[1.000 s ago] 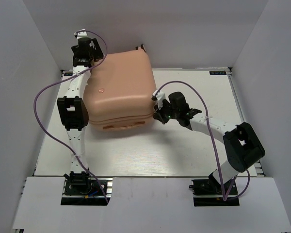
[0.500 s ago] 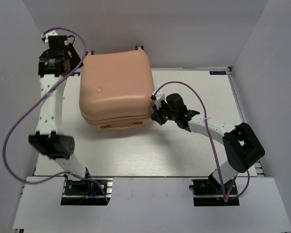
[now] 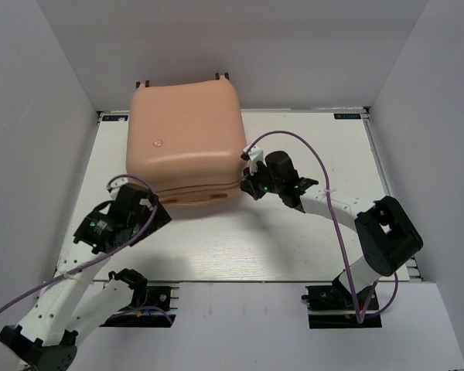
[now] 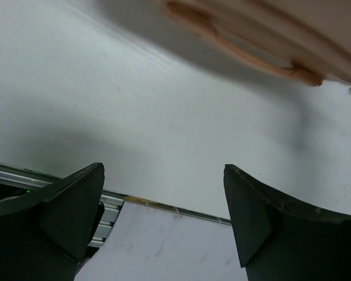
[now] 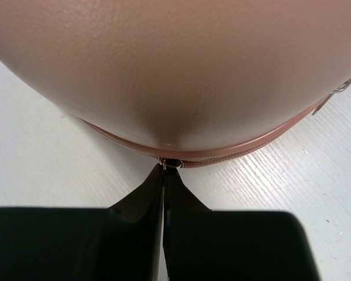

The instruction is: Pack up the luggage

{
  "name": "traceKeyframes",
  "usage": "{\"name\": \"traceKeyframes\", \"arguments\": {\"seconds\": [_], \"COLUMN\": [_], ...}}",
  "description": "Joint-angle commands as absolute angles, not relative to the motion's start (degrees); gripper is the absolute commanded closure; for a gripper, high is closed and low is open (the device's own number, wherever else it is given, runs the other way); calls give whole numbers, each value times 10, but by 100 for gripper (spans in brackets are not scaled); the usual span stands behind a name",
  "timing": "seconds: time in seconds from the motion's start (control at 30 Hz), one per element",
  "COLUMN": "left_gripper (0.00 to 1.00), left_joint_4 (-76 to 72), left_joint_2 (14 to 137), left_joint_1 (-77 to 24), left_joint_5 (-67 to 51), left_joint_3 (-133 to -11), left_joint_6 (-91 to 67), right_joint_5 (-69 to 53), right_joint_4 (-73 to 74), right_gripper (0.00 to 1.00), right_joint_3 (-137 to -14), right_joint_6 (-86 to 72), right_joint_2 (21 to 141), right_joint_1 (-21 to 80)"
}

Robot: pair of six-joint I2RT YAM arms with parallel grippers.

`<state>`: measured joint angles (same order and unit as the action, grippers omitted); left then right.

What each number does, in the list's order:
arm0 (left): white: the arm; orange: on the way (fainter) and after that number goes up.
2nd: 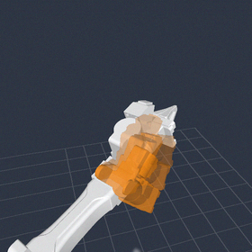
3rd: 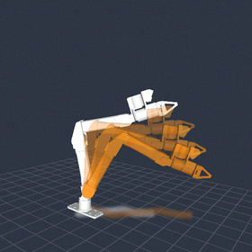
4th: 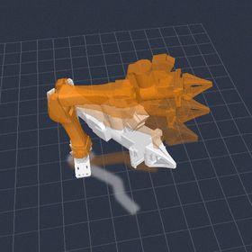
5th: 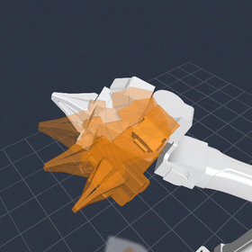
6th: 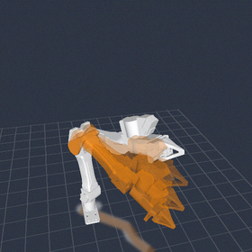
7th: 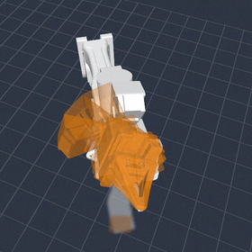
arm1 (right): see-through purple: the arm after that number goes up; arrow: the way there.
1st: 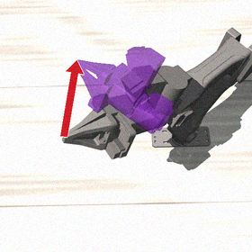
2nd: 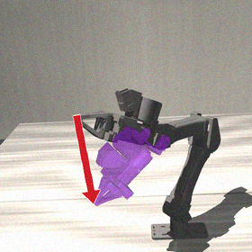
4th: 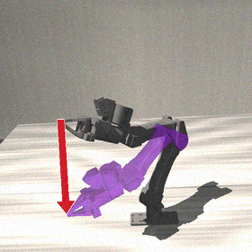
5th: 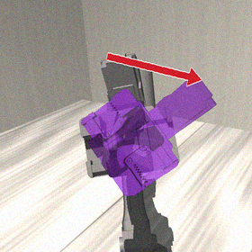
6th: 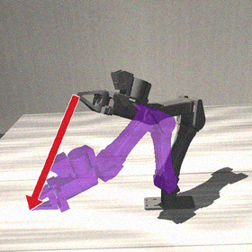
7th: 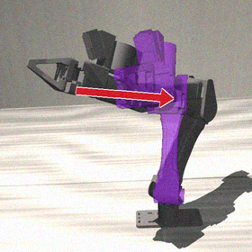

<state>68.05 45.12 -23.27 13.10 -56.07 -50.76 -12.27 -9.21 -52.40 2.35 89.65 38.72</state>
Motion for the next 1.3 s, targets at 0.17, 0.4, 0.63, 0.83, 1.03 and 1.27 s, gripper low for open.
{"name": "traceKeyframes", "arguments": {"seconds": [0.17,0.4,0.63,0.83,1.03,1.27], "left_gripper": [0,0,0,2,5,11], "left_joint_4": [602,574,569,526,306,200], "left_joint_2": [572,599,641,664,676,730], "left_joint_1": [-462,-541,-547,-544,-490,-433], "left_joint_5": [284,428,513,546,494,407], "left_joint_3": [-486,-429,-428,-417,-346,-331], "left_joint_6": [-733,-1053,-1164,-1192,-1064,-990], "right_joint_5": [-86,-75,-65,-80,-87,-93], "right_joint_4": [-156,-157,-156,-161,-161,-160], "right_gripper": [100,100,100,100,100,100], "right_joint_3": [-492,-477,-463,-455,-446,-443], "right_joint_6": [40,46,54,58,79,84], "right_joint_2": [878,867,864,862,853,849], "right_joint_1": [392,392,388,386,383,380]}}
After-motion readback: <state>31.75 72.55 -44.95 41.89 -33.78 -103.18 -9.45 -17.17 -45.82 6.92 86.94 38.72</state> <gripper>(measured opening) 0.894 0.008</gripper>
